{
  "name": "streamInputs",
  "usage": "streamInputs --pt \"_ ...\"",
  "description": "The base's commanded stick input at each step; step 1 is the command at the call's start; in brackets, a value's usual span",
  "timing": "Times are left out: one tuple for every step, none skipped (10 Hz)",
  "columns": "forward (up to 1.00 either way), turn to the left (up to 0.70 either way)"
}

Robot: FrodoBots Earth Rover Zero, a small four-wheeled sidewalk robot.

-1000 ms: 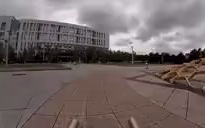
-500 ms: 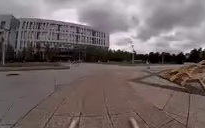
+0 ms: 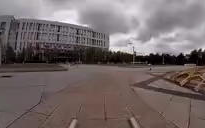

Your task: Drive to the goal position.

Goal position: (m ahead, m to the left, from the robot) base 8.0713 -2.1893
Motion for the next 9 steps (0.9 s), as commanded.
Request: streamInputs --pt "1.00 0.00" --pt "1.00 0.00" --pt "1.00 0.00" --pt "1.00 0.00" --pt "1.00 0.00" --pt "1.00 0.00" --pt "1.00 0.00" --pt "1.00 0.00" --pt "1.00 0.00"
